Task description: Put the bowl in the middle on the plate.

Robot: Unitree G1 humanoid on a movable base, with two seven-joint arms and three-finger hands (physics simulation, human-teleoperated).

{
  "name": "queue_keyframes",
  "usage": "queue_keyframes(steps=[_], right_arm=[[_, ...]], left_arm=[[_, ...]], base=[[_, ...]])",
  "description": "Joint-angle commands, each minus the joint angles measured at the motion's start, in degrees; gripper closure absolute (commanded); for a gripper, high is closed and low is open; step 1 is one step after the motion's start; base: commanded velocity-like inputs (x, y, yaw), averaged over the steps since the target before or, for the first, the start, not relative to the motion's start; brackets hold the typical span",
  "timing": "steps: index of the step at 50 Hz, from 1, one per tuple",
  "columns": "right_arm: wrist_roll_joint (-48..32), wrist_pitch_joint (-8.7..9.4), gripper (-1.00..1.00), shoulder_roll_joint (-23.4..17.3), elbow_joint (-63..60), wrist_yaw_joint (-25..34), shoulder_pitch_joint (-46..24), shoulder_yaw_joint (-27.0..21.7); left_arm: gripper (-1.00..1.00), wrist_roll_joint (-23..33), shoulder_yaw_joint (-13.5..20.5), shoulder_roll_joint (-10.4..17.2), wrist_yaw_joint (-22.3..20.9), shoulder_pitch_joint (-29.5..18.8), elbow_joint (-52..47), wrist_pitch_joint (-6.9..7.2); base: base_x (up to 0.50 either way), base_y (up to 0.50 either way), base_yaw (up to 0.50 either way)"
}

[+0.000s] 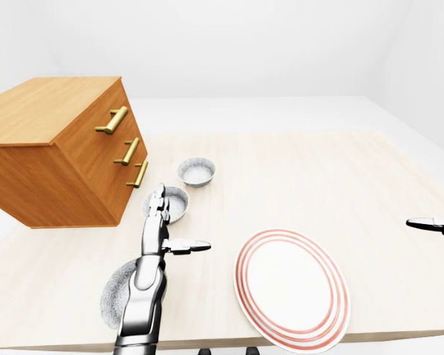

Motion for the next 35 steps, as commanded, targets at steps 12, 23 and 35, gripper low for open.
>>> queue_keyframes(steps=[12,23,35], right_arm=[[0.90,0.00,-1.00,0.31,-0.40,0.46,0.25,-0.03],[1.14,0.00,-1.00,0.42,-0.86,0.72,0.42,-0.33],[1.25,0.00,-1.00,0.40,-0.95,0.70,0.33,-0.44]], left_arm=[[-1.00,5.20,-0.13,0.35,1.85,-0.76,0.26,-2.96],[-1.00,18.30,-1.04,2.45,1.68,-3.55,-6.26,-0.96],[-1.00,34.27,-1.18,4.55,-4.83,-5.19,-11.34,0.53]], base=[[0.00,0.00,0.00],[0.00,0.00,0.00],[0.00,0.00,0.00]])
